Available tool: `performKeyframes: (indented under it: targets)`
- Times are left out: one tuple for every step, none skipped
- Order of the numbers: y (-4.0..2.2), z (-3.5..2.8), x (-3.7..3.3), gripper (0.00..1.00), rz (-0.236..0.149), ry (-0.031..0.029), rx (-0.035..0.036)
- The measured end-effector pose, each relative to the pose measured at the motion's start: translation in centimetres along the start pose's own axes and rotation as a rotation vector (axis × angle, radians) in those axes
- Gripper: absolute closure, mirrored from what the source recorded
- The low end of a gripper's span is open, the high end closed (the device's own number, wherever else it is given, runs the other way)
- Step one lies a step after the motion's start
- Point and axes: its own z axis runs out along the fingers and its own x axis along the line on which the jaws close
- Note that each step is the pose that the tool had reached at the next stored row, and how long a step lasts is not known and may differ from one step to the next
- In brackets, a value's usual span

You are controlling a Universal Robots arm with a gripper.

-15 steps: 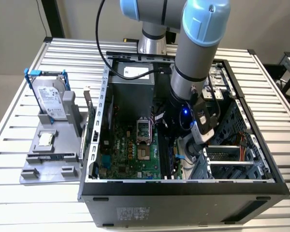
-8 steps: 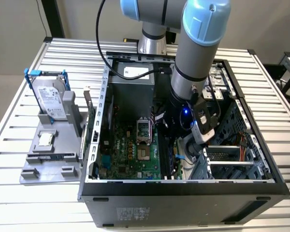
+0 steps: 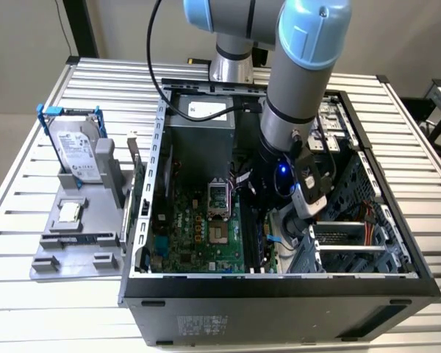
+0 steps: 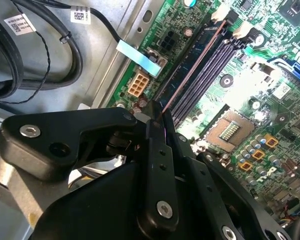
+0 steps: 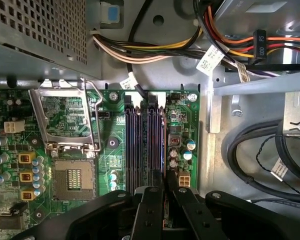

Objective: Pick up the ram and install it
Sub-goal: 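Insert the ram into the slot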

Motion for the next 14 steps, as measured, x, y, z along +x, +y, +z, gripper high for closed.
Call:
performKeyframes:
  targets:
    - [0.07,0.04,0.00,1.00,0.000,0.0000,0.0001]
    - [0.12,0.10,0.00,1.00,0.000,0.0000,0.0004]
    - [0.15,0.18,0.00,1.00,0.000,0.0001,0.0012]
    - [0.19,0.30,0.00,1.00,0.000,0.0002,0.0017]
    - [0.20,0.38,0.00,1.00,0.000,0.0002,0.0018]
    - [0.20,0.40,0.00,1.00,-0.001,0.0002,0.0016]
    - [0.24,0.50,-0.01,1.00,-0.001,-0.0002,-0.0016]
    - [0.24,0.54,-0.01,1.00,-0.002,0.0001,-0.0012]
    - [0.24,0.58,-0.01,1.00,-0.002,0.0014,0.0001]
    - [0.22,0.65,-0.01,1.00,-0.002,0.0026,0.0018]
    - [0.22,0.76,-0.01,1.00,-0.003,0.0033,0.0028]
    - [0.22,0.82,-0.01,1.00,-0.003,0.0036,0.0029]
    - [0.22,0.83,0.00,1.00,-0.003,0.0041,0.0027]
    - [0.22,0.85,0.00,1.00,-0.003,0.0047,0.0025]
